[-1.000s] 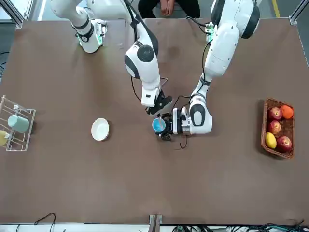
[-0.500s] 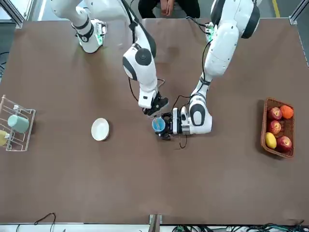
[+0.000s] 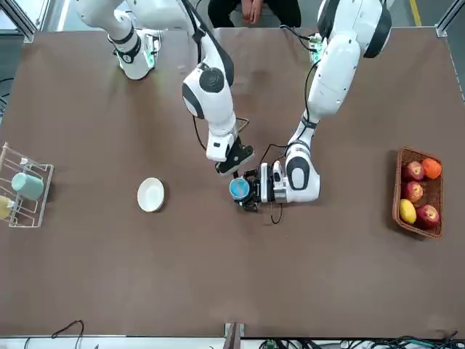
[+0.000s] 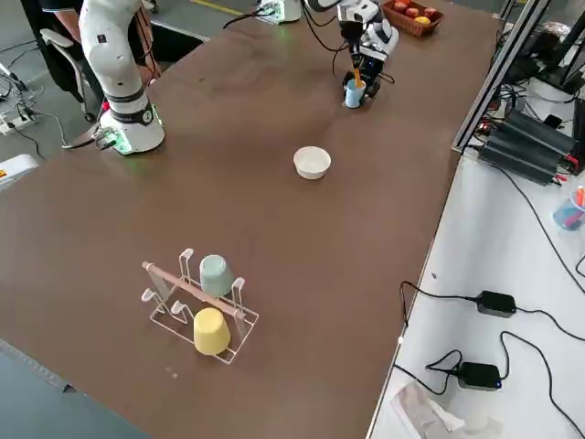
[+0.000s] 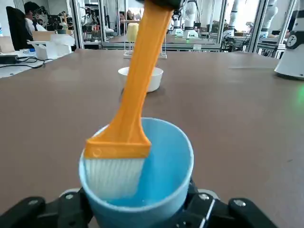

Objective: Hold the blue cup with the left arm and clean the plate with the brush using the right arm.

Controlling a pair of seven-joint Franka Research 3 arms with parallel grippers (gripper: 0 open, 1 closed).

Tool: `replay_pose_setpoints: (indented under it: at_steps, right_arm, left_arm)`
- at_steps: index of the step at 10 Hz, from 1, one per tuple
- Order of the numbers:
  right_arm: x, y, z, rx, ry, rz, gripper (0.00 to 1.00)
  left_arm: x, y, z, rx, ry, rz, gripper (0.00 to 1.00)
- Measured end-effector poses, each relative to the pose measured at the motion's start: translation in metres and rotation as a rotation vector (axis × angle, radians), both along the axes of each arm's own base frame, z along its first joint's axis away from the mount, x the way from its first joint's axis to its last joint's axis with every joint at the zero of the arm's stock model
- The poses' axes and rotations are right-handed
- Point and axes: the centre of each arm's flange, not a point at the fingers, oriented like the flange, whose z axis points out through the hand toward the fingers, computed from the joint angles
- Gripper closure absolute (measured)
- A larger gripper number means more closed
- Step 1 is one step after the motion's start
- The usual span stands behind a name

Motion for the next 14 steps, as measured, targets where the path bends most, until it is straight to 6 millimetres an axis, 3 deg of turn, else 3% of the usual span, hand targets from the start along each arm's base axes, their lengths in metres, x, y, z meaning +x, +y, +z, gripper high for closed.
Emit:
replay_pose_setpoints:
  at_steps: [1, 3, 8, 10, 14]
  right_arm:
    - [0.005, -0.01, -0.003, -0.016, 0.015, -0.003, 0.96]
    - [0.014, -0.027, 0.01, -0.016, 0.056, -0.052, 0.96]
    - [0.044, -0.096, 0.088, 0.039, 0.11, -0.218, 0.96]
    - [0.049, -0.111, 0.097, 0.05, 0.137, -0.251, 0.96]
    - [0.067, -0.166, 0.114, 0.153, 0.294, -0.398, 0.96]
  left_arm:
    - [0.002, 0.001, 0.001, -0.002, -0.002, 0.004, 0.32]
    - [0.003, -0.002, 0.003, -0.011, -0.003, 0.009, 0.32]
    - [-0.003, -0.003, 0.0, -0.037, 0.021, 0.01, 0.32]
    - [-0.004, -0.004, 0.001, -0.041, 0.023, 0.01, 0.32]
    - [-0.01, -0.01, -0.001, -0.058, 0.028, 0.01, 0.34]
